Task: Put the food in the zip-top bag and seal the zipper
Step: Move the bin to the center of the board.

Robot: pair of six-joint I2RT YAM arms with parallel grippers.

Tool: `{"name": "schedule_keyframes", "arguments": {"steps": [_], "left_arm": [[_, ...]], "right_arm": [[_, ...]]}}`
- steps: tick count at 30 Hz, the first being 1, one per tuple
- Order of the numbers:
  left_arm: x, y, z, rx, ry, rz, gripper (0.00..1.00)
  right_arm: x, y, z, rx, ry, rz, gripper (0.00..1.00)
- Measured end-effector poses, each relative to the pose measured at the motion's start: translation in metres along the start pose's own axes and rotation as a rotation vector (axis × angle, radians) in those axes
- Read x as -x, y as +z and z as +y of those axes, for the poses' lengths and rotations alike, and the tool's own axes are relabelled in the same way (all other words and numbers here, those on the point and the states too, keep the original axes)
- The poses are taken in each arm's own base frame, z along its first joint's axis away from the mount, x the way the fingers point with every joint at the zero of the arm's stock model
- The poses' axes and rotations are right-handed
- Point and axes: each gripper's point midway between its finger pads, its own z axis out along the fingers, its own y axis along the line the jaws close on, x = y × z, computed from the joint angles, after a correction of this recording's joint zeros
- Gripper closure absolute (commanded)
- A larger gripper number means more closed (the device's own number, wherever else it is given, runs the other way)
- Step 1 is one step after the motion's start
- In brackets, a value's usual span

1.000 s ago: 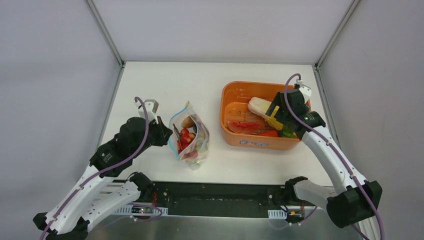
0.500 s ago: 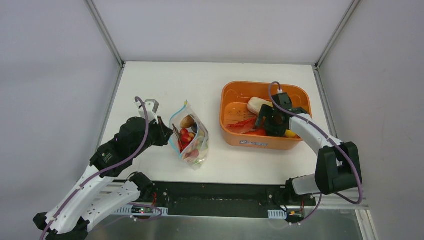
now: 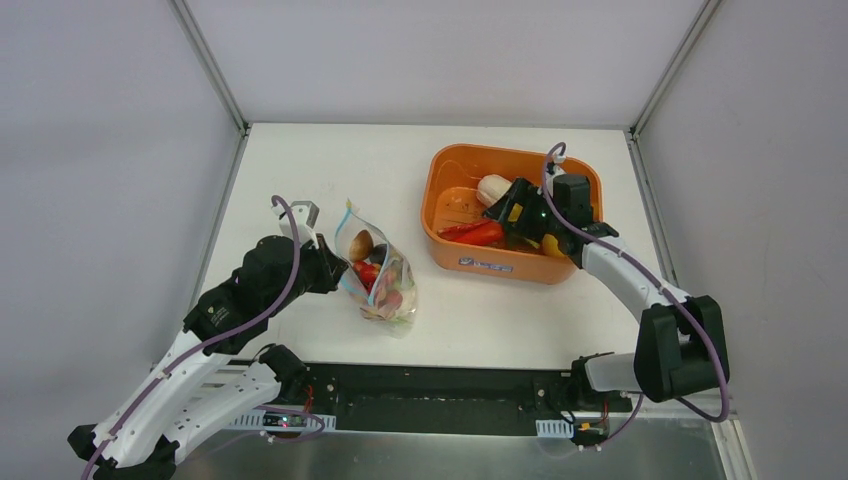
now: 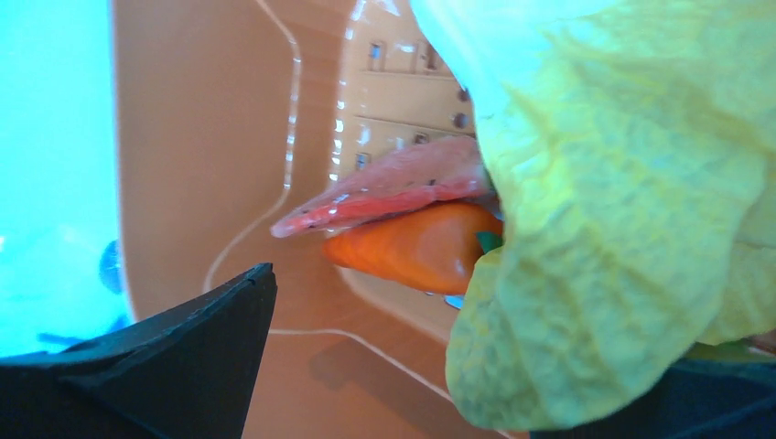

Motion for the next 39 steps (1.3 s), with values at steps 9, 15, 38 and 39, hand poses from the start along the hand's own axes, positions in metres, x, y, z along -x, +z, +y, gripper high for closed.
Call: {"name": "schedule_keyframes", "arguments": {"steps": [9, 15, 38, 39], "left_arm": [[-0.002, 0.001, 0.001, 0.003, 0.001, 0.004, 1.00], [-0.005, 0.001, 0.003, 0.006, 0.002, 0.008, 1.00], [-0.003, -0.002, 0.003, -0.001, 0.002, -0.005, 1.00], [-0.003, -0.001, 0.003, 0.000, 0.004, -0.005, 1.00]], "right_arm": [[0.028, -0.008, 0.015, 0.070, 0.009, -0.099, 0.08], [0.017, -0.018, 0.019, 0.059, -0.029, 0.015, 0.11], [-0.107, -0.123, 0.077, 0.280, -0.233, 0.357, 0.19], [-0.101, -0.121, 0.077, 0.264, -0.238, 0.331, 0.21]]}}
